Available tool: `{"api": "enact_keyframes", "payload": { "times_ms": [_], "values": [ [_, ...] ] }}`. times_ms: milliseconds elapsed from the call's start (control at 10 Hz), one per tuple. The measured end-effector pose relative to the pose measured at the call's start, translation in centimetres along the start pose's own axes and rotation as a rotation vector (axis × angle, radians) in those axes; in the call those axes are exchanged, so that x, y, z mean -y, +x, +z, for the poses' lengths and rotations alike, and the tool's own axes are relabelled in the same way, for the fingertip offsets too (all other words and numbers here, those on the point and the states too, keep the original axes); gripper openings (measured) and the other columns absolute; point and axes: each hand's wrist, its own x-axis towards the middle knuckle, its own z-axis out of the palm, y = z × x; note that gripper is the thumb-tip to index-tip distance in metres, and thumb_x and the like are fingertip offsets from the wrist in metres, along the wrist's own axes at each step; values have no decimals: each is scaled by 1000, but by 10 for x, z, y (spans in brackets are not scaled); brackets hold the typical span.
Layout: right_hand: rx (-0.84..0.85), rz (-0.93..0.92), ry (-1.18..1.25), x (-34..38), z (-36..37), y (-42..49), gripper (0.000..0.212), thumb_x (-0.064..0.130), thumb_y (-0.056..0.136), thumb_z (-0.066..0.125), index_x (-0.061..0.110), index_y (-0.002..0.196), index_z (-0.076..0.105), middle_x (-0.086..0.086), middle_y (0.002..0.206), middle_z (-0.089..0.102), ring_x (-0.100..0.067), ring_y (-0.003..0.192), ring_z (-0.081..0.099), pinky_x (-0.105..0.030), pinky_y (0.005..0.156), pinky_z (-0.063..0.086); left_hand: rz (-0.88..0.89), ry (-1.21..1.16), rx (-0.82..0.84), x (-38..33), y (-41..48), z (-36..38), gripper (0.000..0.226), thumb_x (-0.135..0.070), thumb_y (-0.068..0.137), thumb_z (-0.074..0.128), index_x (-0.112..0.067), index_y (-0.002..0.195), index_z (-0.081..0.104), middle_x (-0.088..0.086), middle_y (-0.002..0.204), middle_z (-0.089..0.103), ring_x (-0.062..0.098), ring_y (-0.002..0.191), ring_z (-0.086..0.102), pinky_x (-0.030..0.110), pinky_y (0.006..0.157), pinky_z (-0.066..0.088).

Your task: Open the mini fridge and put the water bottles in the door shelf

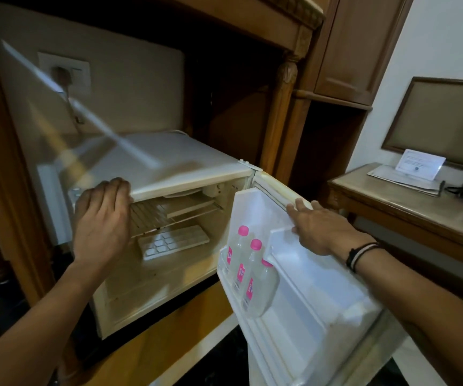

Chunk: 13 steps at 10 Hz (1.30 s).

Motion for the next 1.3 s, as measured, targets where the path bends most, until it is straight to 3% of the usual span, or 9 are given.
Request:
{"api": "enact_keyframes", "payload": {
  "times_ms": [100, 400, 500, 600, 700, 1000, 1100, 1200, 1300],
  "values": [
    [189, -44, 56, 20, -25, -3, 70, 37, 109, 39, 20, 165, 0, -1, 172, -11, -30, 159, -4, -49, 125, 17, -14, -11, 24, -3, 1, -10, 39, -18, 120, 36, 2, 145, 59, 26, 143, 68, 46, 135, 62, 57, 112, 42],
    [252, -370, 378, 45, -46, 3, 70, 54, 106, 38, 25, 165, 14, 9, 172, 1, -11, 158, -3, -34, 125, 0, 0, 5, 252, -7, 18, -56, 22, -14, 110, 58, -2, 123, 72, 21, 119, 79, 39, 109, 76, 53, 97, 58],
    [57, -483, 378, 80, -27, 23, 67, 56, 107, 23, 21, 164, 13, 5, 172, 0, -10, 157, -7, -26, 117, -6, -13, -16, 406, -5, 28, -81, 20, -18, 109, 60, -6, 121, 69, 18, 114, 76, 38, 95, 78, 50, 81, 65],
    [-147, -516, 406, 108, -14, 36, 65, 55, 108, 15, 20, 164, 17, 3, 172, 5, -10, 157, -5, -24, 116, -7, -63, -94, 491, 0, 40, -89, 24, -27, 115, 47, -14, 128, 63, 14, 123, 72, 37, 101, 76, 49, 84, 65],
    [-357, -544, 532, 142, -5, 57, 63, 51, 109, 12, 18, 163, 19, 2, 172, 9, -7, 157, -1, -27, 124, -5, -151, -213, 736, 10, 58, -92, 38, -34, 119, 36, -20, 148, 55, 13, 154, 62, 39, 133, 65, 51, 107, 56],
    [-687, -427, 453, 210, -3, 112, 53, 30, 109, 23, 6, 145, 53, -12, 156, 48, -21, 146, 42, -35, 126, 22, -108, -221, 693, 16, 44, -79, 46, -38, 118, 34, -14, 149, 60, 8, 168, 51, 32, 153, 51, 46, 122, 42],
    [-686, -385, 417, 213, -8, 120, 54, 32, 109, 23, 6, 146, 51, -12, 156, 48, -23, 146, 42, -38, 125, 25, -103, -160, 544, 7, 34, -67, 54, -39, 119, 29, -12, 157, 55, 12, 172, 49, 29, 157, 51, 47, 128, 44],
    [-456, -419, 459, 205, -29, 112, 59, 41, 110, 20, 7, 156, 36, -12, 166, 31, -25, 155, 25, -40, 127, 17, -182, -165, 653, -5, 46, -78, 60, -40, 120, 26, -8, 167, 42, 15, 177, 39, 28, 164, 40, 44, 134, 38],
    [-120, -467, 539, 180, -83, 65, 74, 54, 106, 25, 9, 164, 12, -10, 172, 2, -24, 159, -6, -39, 129, 3, -168, -130, 906, -19, 81, -134, 67, -41, 120, 14, -8, 178, 14, 12, 187, 9, 24, 175, 10, 36, 143, 11]
  ]
}}
